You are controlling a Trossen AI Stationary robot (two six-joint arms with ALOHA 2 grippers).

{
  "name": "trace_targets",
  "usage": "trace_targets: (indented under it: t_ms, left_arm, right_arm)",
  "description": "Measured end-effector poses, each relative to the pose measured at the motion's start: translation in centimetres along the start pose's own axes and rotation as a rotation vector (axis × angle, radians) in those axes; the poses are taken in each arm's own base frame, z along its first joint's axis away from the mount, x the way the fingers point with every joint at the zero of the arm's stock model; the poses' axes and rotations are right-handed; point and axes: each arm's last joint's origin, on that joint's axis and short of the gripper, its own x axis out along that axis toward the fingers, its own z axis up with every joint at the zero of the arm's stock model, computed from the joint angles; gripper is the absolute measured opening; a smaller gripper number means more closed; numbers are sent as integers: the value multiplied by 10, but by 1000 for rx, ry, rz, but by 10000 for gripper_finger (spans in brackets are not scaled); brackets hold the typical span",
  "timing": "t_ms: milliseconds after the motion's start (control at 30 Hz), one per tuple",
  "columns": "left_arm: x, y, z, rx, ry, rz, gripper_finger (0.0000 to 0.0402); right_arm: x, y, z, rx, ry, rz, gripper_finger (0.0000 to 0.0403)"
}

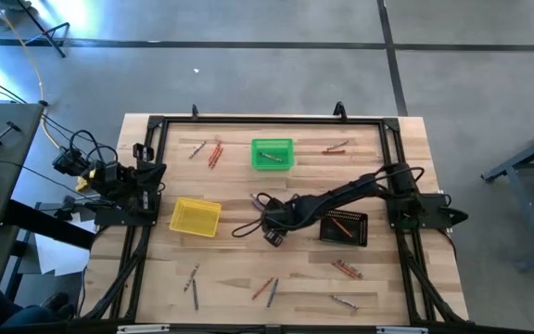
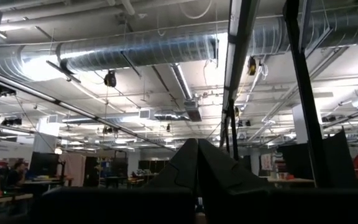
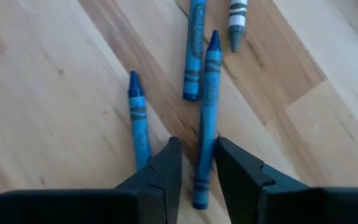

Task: Sort crayons
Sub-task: Put the blue crayon into the yellow basket

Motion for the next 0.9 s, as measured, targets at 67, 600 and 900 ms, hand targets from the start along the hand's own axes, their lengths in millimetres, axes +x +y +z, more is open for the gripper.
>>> trace_targets:
  t_ms: [67,600,900]
  left_arm:
    - [0,0,0,1,0,0,3]
    - [0,0,0,0,0,0,3]
    - [0,0,0,-1,-2,1,3]
  right_arm:
    - [5,-1,-1,-2,15,-7,94]
    - [9,-13,10,-24,95,38,15]
    - [-12,-13,28,-124,179,8,3]
